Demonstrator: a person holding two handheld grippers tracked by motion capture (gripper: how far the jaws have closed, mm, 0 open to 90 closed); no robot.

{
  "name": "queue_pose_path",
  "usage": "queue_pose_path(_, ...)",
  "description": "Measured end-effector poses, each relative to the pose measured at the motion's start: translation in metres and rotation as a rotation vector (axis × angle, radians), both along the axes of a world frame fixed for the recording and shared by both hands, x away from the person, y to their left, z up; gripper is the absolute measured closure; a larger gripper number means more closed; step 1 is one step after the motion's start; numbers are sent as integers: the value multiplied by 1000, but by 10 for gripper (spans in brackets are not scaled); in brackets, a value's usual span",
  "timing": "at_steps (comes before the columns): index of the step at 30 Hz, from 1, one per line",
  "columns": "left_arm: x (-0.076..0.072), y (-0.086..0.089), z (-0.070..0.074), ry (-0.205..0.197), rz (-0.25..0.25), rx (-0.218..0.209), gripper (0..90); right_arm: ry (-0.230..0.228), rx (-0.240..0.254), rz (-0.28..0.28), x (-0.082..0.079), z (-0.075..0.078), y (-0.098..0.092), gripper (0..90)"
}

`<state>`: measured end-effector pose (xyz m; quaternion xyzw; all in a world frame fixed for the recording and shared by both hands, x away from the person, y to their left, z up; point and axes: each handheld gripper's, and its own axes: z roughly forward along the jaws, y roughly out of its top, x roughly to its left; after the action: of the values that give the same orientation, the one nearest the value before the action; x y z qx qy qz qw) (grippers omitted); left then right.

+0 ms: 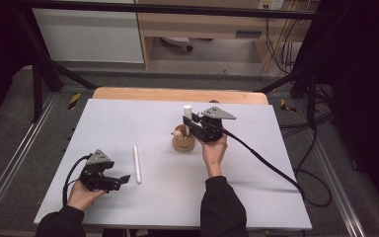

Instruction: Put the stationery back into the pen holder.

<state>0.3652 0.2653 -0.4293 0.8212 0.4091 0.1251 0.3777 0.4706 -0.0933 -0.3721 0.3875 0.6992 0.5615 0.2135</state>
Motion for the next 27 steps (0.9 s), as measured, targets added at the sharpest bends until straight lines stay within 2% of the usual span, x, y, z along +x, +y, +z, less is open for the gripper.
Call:
queue_pose_path(2,0,0,0,1,-2,1,135,9,9,8,3,-3,2,671)
queue_pose_path(13,0,-1,-1,4,-5,1,136,54,-35,16,15,-22,10,670)
queue_pose_path(19,0,-1,-1,6,-9,4,136,84,-33,20,16,-34,11,670)
queue_pose_path(22,0,-2,-1,6,-6,2,136,89,-15,17,14,-36,10,670)
queue_pose_path(27,0,-2,-2,6,-6,4,136,97,-25,22,11,-40,7,669)
